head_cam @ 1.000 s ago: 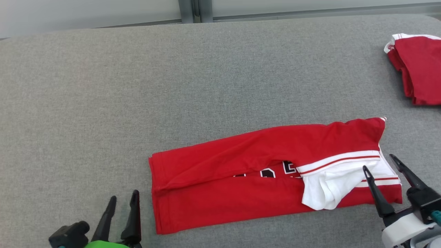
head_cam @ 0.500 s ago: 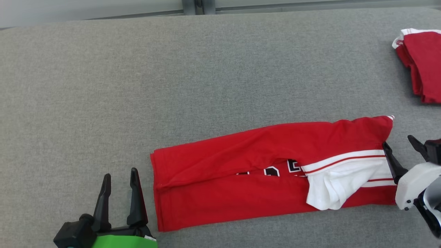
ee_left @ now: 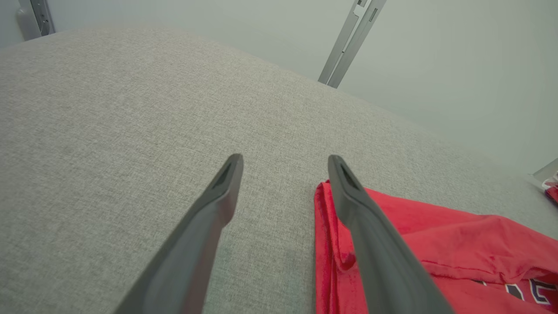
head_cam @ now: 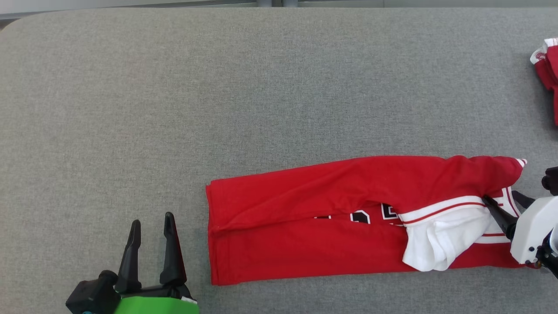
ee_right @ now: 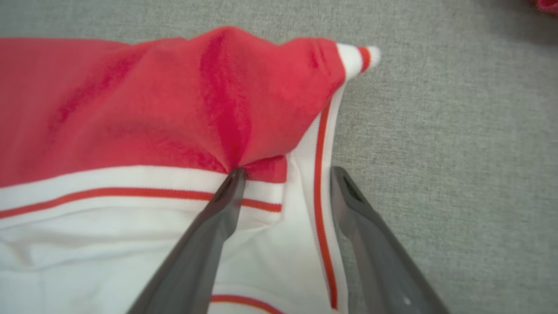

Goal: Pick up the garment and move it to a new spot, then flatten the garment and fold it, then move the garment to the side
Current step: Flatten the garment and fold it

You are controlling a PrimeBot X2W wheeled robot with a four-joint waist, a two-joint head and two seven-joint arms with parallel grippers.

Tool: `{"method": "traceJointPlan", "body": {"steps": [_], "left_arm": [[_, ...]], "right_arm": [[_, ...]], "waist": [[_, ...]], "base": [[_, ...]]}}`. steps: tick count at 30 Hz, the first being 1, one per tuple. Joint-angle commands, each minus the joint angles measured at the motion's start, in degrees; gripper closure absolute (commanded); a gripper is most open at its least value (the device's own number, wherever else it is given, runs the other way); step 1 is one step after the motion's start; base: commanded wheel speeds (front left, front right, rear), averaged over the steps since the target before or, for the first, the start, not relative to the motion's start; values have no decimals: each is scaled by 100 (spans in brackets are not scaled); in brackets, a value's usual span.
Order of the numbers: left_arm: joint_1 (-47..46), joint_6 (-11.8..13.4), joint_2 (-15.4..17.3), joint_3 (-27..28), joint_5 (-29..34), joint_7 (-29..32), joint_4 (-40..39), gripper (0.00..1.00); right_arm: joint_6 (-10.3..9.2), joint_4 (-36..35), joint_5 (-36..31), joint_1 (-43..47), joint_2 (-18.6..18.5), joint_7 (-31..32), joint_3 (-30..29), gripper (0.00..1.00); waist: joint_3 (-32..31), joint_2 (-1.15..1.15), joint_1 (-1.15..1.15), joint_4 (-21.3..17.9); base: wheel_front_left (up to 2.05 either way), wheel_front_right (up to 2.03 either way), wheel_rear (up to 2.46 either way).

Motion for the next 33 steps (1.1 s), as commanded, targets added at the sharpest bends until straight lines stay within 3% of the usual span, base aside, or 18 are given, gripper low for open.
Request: {"method": "traceJointPlan", "body": {"steps": [1,2,11,16,20,24,28,33], "left_arm": [[-158,19,-3,-5,14,-15,-26,0],[-203,22,-3,-20,5,-15,-37,0],[-424,-68,-2,-87,118,-15,67,0],[-340,-46,-2,-66,143,-16,95,0],[-244,-18,-2,-62,96,-16,124,0],[-212,-10,-2,-113,12,-16,128,0],[-202,58,-1,-175,-96,-16,135,0],[-101,138,-1,-275,-256,-15,169,0]], "right_arm": [[2,34,83,-100,31,42,16,81],[2,64,168,-189,34,50,-14,100],[-10,780,524,-822,82,-16,-477,100],[-5,684,946,-760,83,31,-654,100],[-5,514,1196,-592,-182,103,-966,100],[-3,169,1309,-468,-453,318,-1271,100],[1,-645,1649,-425,-349,942,-1435,100],[2,-1802,1444,-373,493,1750,-1267,100]], "waist": [[66,0,0,2],[104,0,0,4],[292,0,0,47],[238,0,0,62],[115,0,0,30],[-28,0,0,56],[-171,0,0,118],[-241,0,0,72]], "base": [[0,0,0],[0,0,0],[0,0,0],[0,0,0],[0,0,0],[0,0,0],[0,0,0],[0,0,0]]}}
